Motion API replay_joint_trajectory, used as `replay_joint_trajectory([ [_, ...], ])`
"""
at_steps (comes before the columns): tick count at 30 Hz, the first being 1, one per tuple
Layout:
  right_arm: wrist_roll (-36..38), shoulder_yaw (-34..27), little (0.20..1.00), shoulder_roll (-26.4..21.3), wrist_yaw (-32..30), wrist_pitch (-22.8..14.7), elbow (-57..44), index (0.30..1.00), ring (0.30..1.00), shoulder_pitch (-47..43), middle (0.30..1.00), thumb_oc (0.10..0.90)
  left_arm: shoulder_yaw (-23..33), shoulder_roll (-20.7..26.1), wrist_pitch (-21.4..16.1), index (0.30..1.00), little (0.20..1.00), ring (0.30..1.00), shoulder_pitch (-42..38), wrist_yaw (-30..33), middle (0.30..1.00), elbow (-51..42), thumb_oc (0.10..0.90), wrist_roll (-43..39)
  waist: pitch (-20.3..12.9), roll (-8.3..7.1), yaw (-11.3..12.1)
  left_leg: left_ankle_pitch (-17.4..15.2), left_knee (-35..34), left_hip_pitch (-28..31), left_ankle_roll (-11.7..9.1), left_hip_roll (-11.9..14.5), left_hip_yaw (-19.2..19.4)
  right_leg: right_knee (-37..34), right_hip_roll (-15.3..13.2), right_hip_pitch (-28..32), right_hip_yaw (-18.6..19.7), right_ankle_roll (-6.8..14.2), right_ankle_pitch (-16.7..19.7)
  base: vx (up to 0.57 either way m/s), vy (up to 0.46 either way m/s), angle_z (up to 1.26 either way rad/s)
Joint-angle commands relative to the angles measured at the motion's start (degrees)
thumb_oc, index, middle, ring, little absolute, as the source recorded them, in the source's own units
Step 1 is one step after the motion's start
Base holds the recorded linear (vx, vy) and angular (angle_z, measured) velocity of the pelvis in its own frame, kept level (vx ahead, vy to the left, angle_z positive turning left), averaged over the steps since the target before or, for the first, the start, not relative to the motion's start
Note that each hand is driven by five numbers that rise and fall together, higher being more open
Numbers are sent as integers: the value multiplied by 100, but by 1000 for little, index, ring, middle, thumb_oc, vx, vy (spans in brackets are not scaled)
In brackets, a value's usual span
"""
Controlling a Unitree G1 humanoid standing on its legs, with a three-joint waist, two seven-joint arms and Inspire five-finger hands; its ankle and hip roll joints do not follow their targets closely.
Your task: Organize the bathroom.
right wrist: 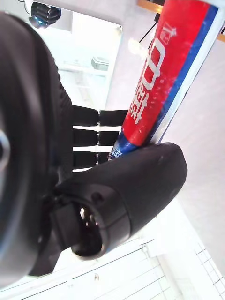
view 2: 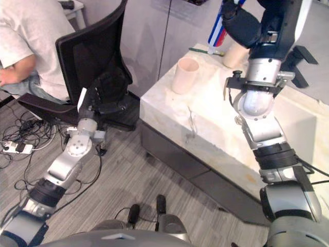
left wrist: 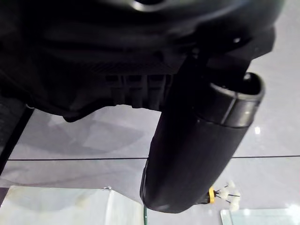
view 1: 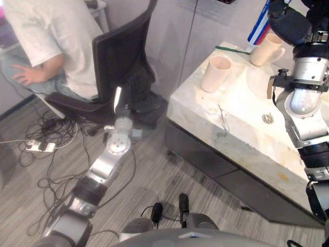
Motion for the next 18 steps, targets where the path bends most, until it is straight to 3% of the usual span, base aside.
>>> replay_joint_trajectory([
  [1, -388, -247, 300, -34, -493, -433, 222, 300, 300, -993, 300, 400, -256, 131, -869, 900, 900, 900, -112, -153, 900, -629, 800, 103, -640, -27, 66, -634, -44, 156, -59, 270, 1117, 309, 221, -121, -250, 407, -649, 96, -72, 18],
  [18, -182, -52, 300, 614, 7, -155, 114, 300, 300, -467, 300, 400, -494, 149, -776, 900, 900, 900, 108, -141, 900, -765, 800, -12, -617, 50, 123, -627, 90, 71, -82, 345, 1379, 99, 294, 289, -390, 286, -812, 77, -36, 13],
])
